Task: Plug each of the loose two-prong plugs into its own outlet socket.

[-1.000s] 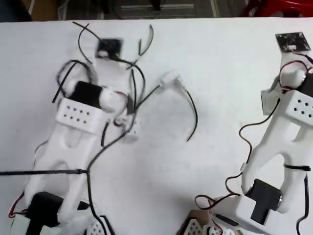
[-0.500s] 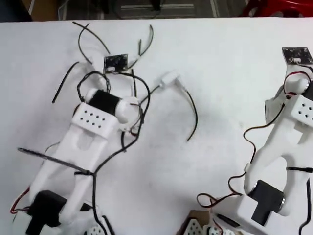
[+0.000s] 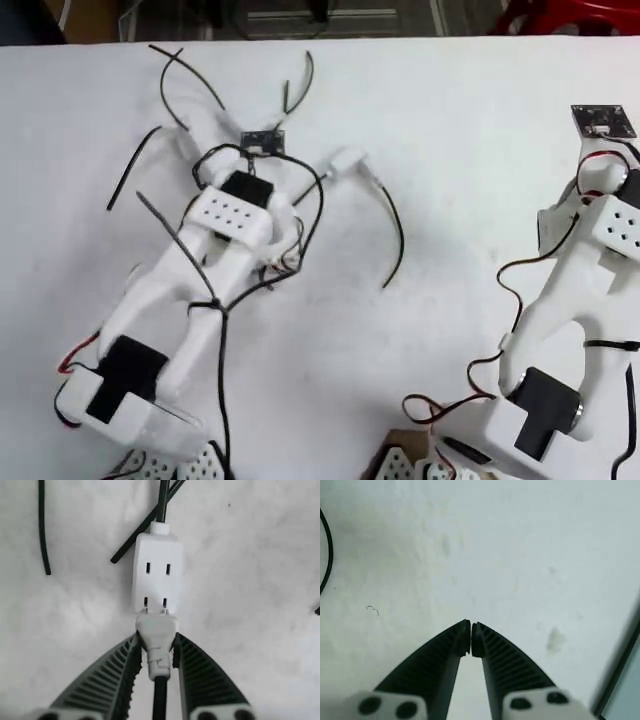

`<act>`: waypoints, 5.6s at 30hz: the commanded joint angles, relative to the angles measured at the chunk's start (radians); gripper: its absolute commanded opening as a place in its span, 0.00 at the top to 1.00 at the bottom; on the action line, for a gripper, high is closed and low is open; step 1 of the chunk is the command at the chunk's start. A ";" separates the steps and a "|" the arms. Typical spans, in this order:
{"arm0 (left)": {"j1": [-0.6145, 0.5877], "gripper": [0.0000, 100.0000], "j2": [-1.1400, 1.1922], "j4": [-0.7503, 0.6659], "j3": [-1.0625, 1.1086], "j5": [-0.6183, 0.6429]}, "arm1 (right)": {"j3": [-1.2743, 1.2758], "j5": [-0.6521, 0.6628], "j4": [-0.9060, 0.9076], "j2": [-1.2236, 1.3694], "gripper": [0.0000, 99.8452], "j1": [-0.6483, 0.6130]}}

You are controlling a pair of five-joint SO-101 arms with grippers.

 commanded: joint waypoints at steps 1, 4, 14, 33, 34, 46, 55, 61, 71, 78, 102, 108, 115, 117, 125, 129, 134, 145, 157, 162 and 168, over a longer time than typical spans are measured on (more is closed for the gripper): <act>0.002 0.98 -0.005 0.003 -0.044 -0.023 | -0.005 0.005 -0.007 -0.033 0.98 0.013; 0.005 0.98 0.001 0.000 -0.043 -0.023 | -0.003 0.005 -0.005 -0.033 0.98 0.013; -0.038 0.98 0.004 -0.058 -0.025 -0.046 | 0.058 0.008 -0.013 -0.033 0.98 0.013; -0.019 0.98 -0.001 -0.015 0.012 -0.058 | 0.058 0.011 -0.007 -0.033 0.98 0.013; -0.019 0.98 -0.001 -0.029 0.012 -0.058 | 0.058 0.009 -0.007 -0.033 0.98 0.013; -0.013 0.98 0.056 -0.052 0.014 -0.058 | 0.061 0.011 -0.007 -0.033 0.98 0.013; -0.013 0.98 0.153 0.091 -0.094 -0.060 | 0.100 0.012 -0.015 -0.033 0.98 0.015; -0.013 0.98 0.165 0.083 -0.071 -0.110 | 0.101 0.012 -0.015 -0.033 0.98 0.015; -0.019 0.97 0.268 0.040 -0.109 -0.115 | 0.103 0.012 -0.007 -0.056 0.98 0.027; -0.082 0.74 0.268 0.144 -0.206 -0.114 | 0.112 0.012 -0.008 -0.193 0.98 0.048; -0.117 0.92 0.533 0.322 -0.517 -0.117 | 0.338 0.014 -0.096 -0.443 0.98 0.019; -0.119 0.92 0.532 0.328 -0.649 -0.117 | 0.338 0.014 -0.097 -0.440 0.98 0.024; -0.189 0.92 0.541 0.307 -0.976 -0.117 | 0.338 0.014 -0.097 -0.438 0.98 0.025; -0.220 0.92 0.541 0.264 -1.049 -0.121 | 0.336 0.014 -0.105 -0.440 0.98 0.031; -0.285 0.92 0.650 -0.021 -1.082 -0.308 | 0.338 0.014 -0.147 -0.435 0.98 0.088; -0.274 0.92 0.736 -0.032 -1.082 -0.330 | 0.339 0.014 -0.147 -0.435 0.98 0.096; -0.282 0.83 0.806 -0.029 -1.083 -0.330 | 0.339 0.014 -0.147 -0.435 0.98 0.096; -0.360 0.57 0.812 0.069 -1.100 -0.322 | 0.341 0.014 -0.147 -0.435 0.98 0.096; -0.397 0.65 0.811 0.430 -1.783 -0.324 | 0.339 -0.038 -0.189 -0.438 0.98 0.087; -0.389 0.65 0.773 0.428 -1.942 -0.324 | 0.331 -0.097 -0.223 -0.444 0.98 0.058; -0.375 0.65 0.565 0.430 -1.881 -0.322 | 0.330 -0.190 -0.232 -0.446 0.98 -0.053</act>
